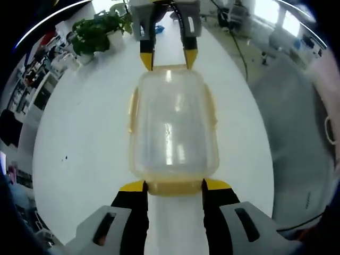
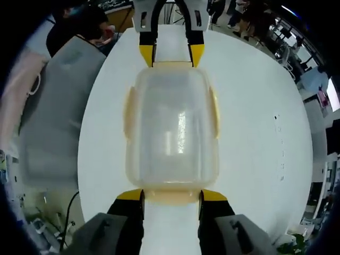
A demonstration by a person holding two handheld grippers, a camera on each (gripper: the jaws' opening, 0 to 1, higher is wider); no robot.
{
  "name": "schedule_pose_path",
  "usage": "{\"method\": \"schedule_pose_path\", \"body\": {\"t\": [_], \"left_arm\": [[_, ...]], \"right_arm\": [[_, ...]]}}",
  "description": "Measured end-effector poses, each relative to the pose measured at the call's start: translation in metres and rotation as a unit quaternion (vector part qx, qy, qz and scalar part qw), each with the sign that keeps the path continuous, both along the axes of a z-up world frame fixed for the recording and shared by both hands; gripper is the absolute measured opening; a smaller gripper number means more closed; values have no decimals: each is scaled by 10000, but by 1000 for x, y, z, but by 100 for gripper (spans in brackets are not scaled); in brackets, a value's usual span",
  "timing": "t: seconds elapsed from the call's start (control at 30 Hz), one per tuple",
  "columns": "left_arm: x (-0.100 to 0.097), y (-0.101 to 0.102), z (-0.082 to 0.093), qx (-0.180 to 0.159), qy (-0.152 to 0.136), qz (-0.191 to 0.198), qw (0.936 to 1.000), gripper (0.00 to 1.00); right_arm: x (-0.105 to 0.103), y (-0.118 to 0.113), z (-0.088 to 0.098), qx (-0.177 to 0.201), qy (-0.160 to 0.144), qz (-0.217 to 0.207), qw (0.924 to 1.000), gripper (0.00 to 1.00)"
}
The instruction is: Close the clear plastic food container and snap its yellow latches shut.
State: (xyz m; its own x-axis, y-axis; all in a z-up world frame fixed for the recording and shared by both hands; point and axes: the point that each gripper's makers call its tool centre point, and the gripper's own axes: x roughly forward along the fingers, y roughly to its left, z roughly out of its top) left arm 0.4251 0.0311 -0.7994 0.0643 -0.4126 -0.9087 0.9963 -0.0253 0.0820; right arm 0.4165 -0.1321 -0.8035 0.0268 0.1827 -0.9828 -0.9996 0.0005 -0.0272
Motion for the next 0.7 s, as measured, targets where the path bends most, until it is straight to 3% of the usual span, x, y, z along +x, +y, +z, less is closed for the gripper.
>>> {"method": "schedule_pose_path", "body": {"t": [0.7], "left_arm": [[4,-16,-17,-80,217,106,9997,37]], "right_arm": [[6,-16,-13,-46,233,94,9997,37]]}}
